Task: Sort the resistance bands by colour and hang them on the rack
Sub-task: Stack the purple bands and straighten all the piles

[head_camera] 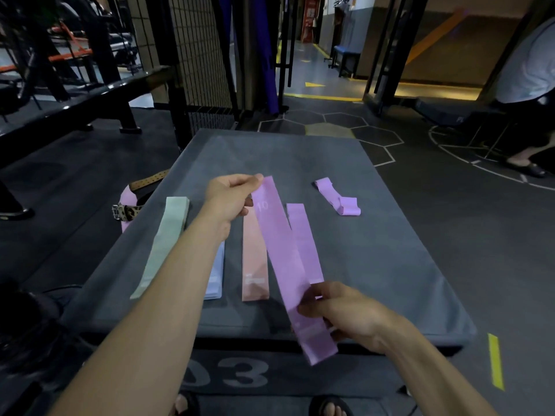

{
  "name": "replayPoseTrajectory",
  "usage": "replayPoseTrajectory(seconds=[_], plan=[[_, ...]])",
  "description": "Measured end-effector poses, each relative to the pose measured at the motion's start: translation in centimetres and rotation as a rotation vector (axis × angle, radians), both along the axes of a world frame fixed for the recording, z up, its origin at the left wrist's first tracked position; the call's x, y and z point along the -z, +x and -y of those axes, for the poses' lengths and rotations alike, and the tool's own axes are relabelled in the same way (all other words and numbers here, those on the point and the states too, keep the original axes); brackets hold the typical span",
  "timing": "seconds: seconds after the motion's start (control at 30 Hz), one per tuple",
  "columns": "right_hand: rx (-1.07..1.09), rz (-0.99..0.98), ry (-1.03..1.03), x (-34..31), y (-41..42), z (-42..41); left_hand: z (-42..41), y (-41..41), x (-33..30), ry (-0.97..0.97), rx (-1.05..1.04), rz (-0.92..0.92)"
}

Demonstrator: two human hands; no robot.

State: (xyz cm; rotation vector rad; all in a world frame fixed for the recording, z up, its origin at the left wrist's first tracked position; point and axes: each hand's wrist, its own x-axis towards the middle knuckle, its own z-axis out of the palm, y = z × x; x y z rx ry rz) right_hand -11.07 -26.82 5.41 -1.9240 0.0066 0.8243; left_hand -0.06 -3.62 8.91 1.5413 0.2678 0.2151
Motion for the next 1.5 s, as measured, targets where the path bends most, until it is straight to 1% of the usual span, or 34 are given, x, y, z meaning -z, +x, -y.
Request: replayPoseTrajectory(seconds=[0.1,0.17,0.23,0.33,0.43,0.53,0.6,0.8,0.9,0.97,1.2,1.33,1.5], plan=[[-0.065,0.032,-0.092,-0.1,0.4,0.1,0.8,1.9,0.7,0.108,0.015,-0.012],[-0.046,0.033,-0.088,-0.4,0.8,0.1,1.1,3.4,0.8,0.191,0.034,-0.008],[-0.002,0.006,-0.037,-0.6,1.4,0.2,1.3,5.4,0.6,0.218,0.038,0.019],[0.085,0.037,0.001,-0.5,3.0,1.0,1.4,8.9,1.0,0.267,0.049,0.051],[0.218,0.011,0.060,-0.2,4.8,1.7,1.6,12.4,2.1,0.397,0.065,0.028],[0.290,0.006,0.032,0.5,6.4,1.9,2.3,15.0,3.5,0.460,0.103,-0.007],[0.272,0.009,-0.007,0.8,7.1,2.1,3.0,16.1,4.5,0.470,0.131,-0.021],[0.090,0.002,-0.126,1.2,7.7,3.1,4.9,17.6,8.2,0.551,0.209,-0.066],[0.050,0.020,-0.169,2.2,8.0,3.3,5.2,17.5,9.5,0.667,0.214,-0.083],[0.015,0.036,-0.196,2.6,8.1,3.1,5.3,17.5,10.1,0.700,0.214,-0.066],[-0.039,0.099,-0.282,3.2,8.3,2.6,5.7,17.7,10.3,0.803,0.223,-0.014],[-0.045,0.108,-0.316,3.5,8.2,2.4,5.7,17.7,11.1,0.831,0.224,-0.043],[-0.108,0.113,-0.311,3.7,8.2,2.2,5.8,17.9,11.3,0.848,0.219,-0.064]])
